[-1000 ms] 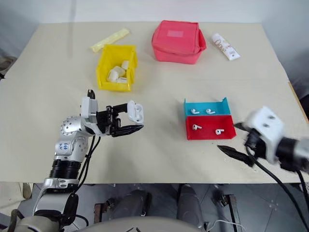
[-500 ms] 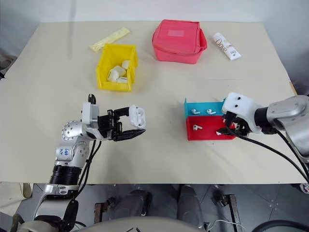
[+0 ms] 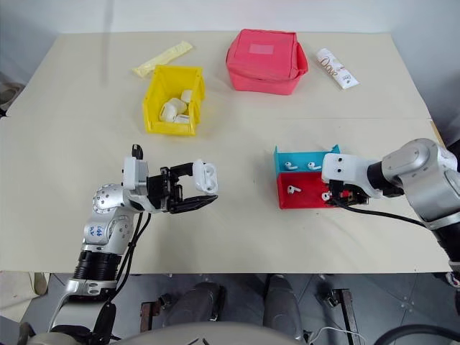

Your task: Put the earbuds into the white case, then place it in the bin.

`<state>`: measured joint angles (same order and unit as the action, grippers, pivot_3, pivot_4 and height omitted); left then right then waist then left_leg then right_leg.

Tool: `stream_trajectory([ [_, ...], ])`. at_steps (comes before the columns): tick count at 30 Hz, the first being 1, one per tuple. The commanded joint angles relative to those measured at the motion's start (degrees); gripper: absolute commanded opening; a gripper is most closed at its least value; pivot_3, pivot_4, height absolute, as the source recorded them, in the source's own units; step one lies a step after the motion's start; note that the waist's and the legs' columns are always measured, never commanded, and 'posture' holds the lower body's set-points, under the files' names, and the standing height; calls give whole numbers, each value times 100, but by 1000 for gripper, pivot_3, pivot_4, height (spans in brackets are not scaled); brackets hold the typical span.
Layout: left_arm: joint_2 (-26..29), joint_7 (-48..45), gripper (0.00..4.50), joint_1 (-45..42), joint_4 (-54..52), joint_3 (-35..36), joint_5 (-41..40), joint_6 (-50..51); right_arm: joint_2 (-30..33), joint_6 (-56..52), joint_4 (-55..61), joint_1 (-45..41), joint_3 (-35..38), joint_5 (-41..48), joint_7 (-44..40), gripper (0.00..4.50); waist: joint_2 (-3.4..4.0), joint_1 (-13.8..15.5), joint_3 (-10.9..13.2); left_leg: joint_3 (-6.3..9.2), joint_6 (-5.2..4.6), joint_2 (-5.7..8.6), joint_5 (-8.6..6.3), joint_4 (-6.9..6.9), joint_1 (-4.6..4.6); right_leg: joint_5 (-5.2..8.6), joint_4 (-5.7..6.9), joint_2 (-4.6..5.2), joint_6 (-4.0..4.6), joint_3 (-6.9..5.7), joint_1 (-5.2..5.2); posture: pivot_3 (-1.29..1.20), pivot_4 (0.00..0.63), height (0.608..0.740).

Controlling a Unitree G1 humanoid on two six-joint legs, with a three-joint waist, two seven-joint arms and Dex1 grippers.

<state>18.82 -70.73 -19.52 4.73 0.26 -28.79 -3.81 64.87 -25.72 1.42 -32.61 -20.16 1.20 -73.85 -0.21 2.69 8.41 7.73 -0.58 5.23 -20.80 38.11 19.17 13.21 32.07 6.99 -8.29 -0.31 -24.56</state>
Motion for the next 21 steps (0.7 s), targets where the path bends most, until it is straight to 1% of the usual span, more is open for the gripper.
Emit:
stream_trajectory([
  [1,25,12,2774,61,-286,17,-108,-51,-89,271,-203,-157,-1,-251,-121,2387,0,-1,0,0,0,0,0,0,0,0,0,-1,0,0,0,0,150,740],
  [21,92,137,2774,245,-478,58,-106,-44,-516,584,-568,-254,28,-719,-420,2387,1,-2,0,-1,1,-1,0,0,-1,-1,0,-3,2,3,1,0,150,740],
])
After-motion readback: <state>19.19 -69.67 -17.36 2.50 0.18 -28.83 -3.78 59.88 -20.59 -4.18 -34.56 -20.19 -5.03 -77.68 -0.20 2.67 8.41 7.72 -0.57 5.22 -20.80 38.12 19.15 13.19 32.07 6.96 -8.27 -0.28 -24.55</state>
